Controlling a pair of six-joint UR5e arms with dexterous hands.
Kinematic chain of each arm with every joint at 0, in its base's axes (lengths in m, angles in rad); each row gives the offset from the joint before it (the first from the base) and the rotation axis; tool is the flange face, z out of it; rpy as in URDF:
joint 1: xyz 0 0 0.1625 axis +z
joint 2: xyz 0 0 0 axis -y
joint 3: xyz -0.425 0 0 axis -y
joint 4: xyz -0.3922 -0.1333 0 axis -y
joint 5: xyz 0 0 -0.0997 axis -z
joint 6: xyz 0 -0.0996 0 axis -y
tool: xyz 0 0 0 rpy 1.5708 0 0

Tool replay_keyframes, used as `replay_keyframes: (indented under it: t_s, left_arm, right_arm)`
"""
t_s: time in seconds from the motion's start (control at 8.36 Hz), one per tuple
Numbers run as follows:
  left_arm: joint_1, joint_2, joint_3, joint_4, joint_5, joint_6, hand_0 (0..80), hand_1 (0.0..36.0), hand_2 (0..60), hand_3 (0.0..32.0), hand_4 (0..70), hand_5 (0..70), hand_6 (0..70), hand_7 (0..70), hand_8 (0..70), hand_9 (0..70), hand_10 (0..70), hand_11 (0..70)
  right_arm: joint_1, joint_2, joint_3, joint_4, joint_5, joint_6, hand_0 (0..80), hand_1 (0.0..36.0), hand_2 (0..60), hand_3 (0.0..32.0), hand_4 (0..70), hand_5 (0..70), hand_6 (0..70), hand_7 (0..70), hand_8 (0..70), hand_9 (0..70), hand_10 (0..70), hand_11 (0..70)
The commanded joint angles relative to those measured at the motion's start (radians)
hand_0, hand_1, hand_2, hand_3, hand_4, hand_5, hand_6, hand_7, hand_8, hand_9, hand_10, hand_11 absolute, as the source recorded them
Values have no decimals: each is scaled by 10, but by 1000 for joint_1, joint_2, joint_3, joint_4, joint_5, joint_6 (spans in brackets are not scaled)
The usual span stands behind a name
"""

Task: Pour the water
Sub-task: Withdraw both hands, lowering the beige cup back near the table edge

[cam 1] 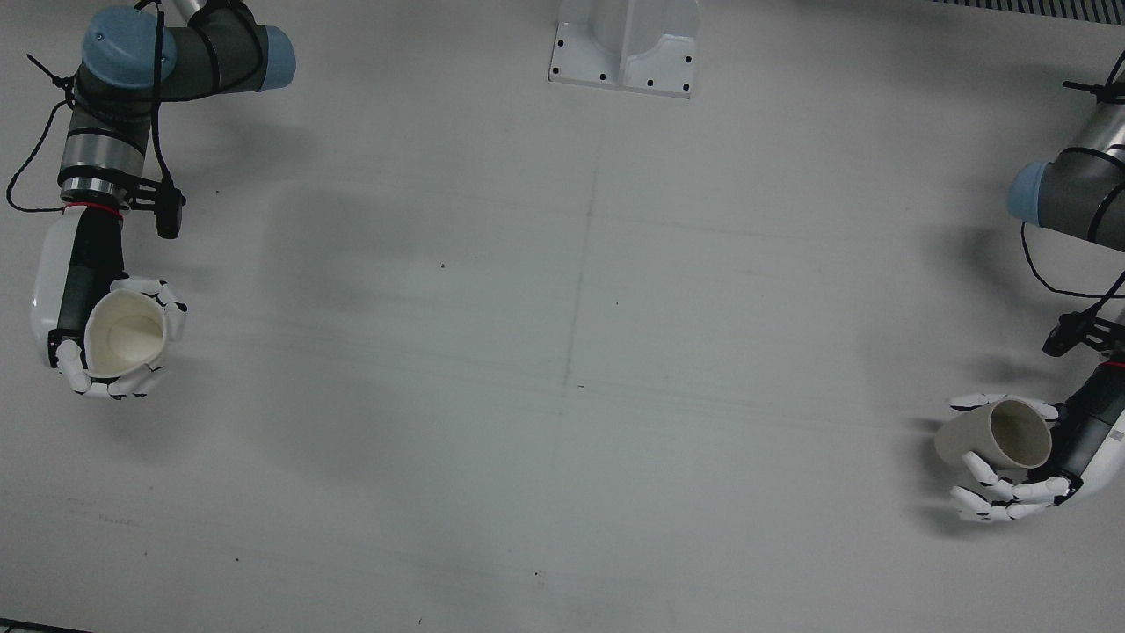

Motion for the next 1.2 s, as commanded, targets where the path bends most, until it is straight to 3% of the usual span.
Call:
replay_keyframes:
  t_s: [0.0,0.12,0.24,0.72,0.84,0.96,1.08]
  left_arm:
    - [-1,31,35,-43,-34,6,800,336,197,0,486,700,258,354,211,307,141,229]
    - [0,48,35,-46,-55,11,800,335,200,0,484,700,255,352,208,303,139,225]
    - [2,66,35,-60,-80,25,800,332,194,0,476,700,249,348,205,300,139,226]
    - [7,66,77,-86,-78,59,800,329,244,0,452,700,239,337,195,287,136,219]
    - [5,68,77,-102,-78,57,742,326,284,0,442,700,235,335,188,278,132,213]
    - [5,66,77,-118,-77,57,599,310,416,0,412,700,224,318,168,252,126,201]
    - [7,62,77,-121,-75,56,554,277,391,0,344,514,179,217,86,131,108,174]
  right_arm:
    - [1,-4,-122,163,0,16,457,140,473,0,209,519,530,395,490,622,480,682]
    - [1,-3,-124,163,0,25,460,135,438,0,227,530,528,402,473,598,441,625]
    - [-1,-3,-124,165,0,25,462,141,451,0,243,555,537,423,470,595,426,603]
    - [1,-3,-124,165,0,28,464,145,457,0,238,573,542,436,465,591,415,588]
    - [1,-3,-124,165,0,28,464,145,457,0,243,573,544,443,467,594,414,586]
    - [1,-3,-124,165,0,27,462,143,457,0,243,576,544,445,466,593,413,584]
    - [1,-3,-124,165,0,27,463,144,462,0,247,582,547,448,469,597,415,587]
